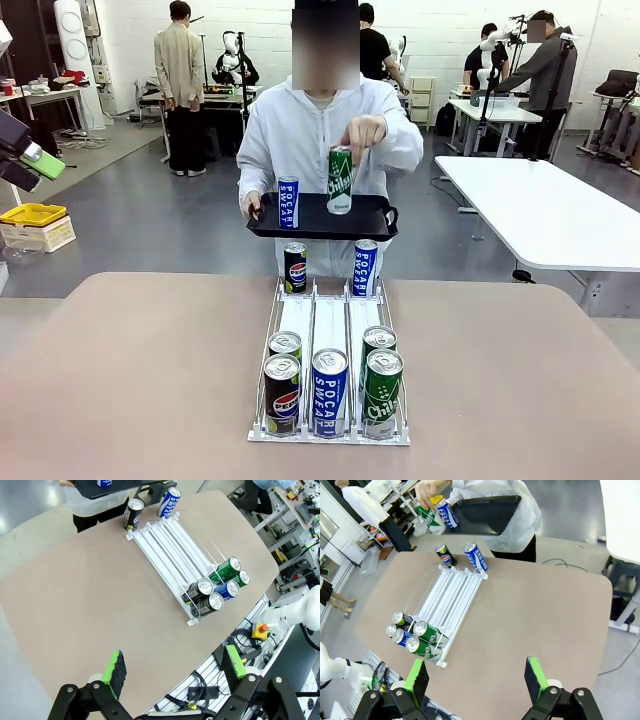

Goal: Retrieve and hand over the desired beverage to the person.
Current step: Pick up another can of the same type that the person held from the Automatic Can Dispenser.

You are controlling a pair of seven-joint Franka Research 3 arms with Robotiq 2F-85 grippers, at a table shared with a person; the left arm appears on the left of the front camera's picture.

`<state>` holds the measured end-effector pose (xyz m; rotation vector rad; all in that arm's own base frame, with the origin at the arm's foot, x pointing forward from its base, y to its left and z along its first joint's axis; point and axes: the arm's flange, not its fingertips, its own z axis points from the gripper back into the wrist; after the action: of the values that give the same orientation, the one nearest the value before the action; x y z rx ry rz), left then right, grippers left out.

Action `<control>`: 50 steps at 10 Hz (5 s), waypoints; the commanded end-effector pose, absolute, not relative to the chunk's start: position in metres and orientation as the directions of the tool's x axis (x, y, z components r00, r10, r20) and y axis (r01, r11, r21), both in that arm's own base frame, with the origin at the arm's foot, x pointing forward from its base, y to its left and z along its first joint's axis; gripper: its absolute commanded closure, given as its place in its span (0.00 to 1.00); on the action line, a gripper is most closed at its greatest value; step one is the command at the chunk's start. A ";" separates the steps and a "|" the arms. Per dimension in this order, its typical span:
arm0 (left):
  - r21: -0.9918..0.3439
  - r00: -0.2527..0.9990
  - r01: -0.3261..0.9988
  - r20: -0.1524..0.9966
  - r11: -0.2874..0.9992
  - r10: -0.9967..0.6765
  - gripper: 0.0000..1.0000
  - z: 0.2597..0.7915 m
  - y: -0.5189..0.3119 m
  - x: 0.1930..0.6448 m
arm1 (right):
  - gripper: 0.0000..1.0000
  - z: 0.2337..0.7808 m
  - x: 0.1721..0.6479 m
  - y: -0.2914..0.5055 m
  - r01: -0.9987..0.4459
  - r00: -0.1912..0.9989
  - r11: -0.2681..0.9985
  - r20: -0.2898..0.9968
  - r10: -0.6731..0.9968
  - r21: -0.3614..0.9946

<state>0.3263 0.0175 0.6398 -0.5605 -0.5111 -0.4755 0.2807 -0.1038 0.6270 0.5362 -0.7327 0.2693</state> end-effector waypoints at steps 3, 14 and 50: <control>-0.376 0.767 0.555 0.576 0.742 -0.282 0.00 0.640 0.018 0.327 | 0.00 0.626 0.282 -0.103 -0.441 0.705 0.815 0.707 0.054 0.377; -0.376 0.767 0.555 0.576 0.742 -0.282 0.00 0.640 0.018 0.327 | 0.00 0.626 0.282 -0.103 -0.441 0.705 0.815 0.707 0.054 0.377; -0.376 0.767 0.555 0.576 0.742 -0.282 0.00 0.640 0.018 0.327 | 0.00 0.470 0.302 0.270 -0.091 0.995 0.996 0.049 0.092 -0.005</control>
<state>0.3265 0.0164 0.6403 -0.5569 -0.5106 -0.4765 0.2924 0.2509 0.4759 0.0277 -0.0512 0.1148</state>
